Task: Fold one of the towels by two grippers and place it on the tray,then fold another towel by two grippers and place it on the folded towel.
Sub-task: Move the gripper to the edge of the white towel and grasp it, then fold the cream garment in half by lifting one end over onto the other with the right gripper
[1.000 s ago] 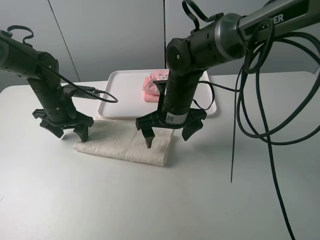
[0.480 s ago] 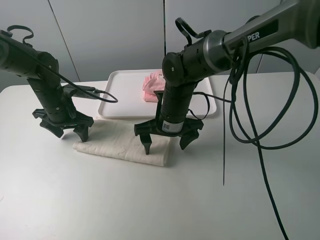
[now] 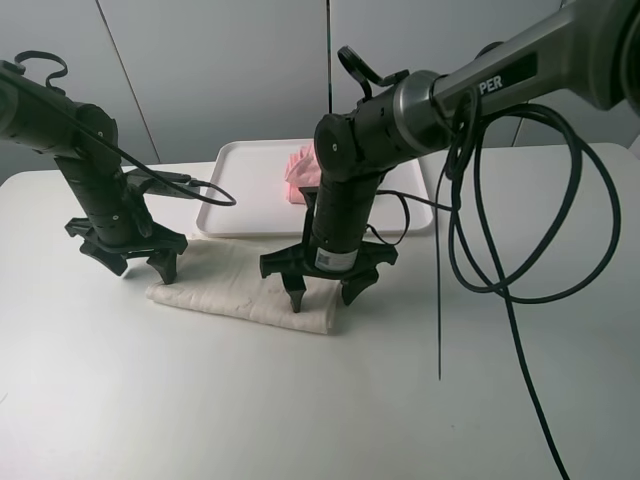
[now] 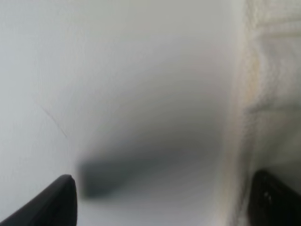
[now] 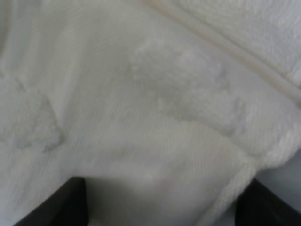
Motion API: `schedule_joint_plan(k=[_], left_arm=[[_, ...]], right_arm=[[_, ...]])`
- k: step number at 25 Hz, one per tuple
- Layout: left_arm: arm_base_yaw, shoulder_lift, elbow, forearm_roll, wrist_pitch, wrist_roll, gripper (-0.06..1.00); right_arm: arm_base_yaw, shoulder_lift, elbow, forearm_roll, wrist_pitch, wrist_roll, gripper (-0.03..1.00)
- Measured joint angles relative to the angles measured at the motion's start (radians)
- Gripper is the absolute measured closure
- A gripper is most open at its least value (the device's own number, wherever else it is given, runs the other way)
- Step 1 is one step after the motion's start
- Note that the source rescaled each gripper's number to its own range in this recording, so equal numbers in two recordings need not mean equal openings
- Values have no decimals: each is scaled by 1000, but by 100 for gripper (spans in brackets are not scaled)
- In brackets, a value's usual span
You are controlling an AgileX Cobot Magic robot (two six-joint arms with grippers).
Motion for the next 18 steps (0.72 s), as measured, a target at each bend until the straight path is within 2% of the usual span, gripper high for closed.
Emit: schedule_joint_plan(k=[1,3,5,6,7,8,18], left_arm=[[0,0,0,0,0,0,-2],[0,0,0,0,0,0,-2],[0,0,0,0,0,0,-2],[0,0,0,0,0,0,-2],[0,0,0,0,0,0,-2],[0,0,0,0,0,0,-2],[0,0,0,2,0,0,-2]], right_arm=[[2,2,0,0,-5,0,29],[4,4,0,-2,-18,0,41],[12,10,0,-2,-37,-2,61],[16,10,0,0,-49,-9,77],[23,12,0,5,-56,-15,87],[27,12,0,5,-60,-23,92],[31,-2,2,-19,-64,-34,92]])
